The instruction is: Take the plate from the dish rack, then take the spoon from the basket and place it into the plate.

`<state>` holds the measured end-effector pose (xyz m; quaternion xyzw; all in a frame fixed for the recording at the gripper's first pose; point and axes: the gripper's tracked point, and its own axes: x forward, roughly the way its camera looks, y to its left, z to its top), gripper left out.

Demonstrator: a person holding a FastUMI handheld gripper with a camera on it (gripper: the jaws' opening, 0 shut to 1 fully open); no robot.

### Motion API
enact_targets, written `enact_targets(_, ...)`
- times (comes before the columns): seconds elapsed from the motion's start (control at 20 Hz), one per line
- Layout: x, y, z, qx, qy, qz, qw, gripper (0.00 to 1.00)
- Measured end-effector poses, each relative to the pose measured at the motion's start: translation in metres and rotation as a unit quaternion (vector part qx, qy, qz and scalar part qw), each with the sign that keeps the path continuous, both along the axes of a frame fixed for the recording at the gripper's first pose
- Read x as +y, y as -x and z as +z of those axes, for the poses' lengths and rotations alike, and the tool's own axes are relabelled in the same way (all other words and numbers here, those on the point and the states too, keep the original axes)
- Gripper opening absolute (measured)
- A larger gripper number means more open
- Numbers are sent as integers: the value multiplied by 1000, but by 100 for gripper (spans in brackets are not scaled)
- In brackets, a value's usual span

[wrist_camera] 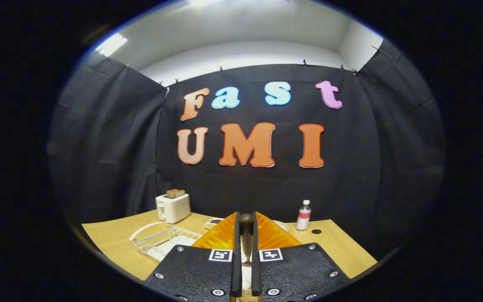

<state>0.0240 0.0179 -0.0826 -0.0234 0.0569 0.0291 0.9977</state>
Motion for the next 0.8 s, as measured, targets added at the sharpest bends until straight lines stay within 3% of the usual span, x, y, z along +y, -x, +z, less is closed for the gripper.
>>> enact_targets(0.2,43,17,-17,23,-18,69,997,9)
enact_targets(0.5,85,41,-55,55,-37,130,989,9)
enact_targets(0.8,92,56,-107,100,-68,148,982,9)
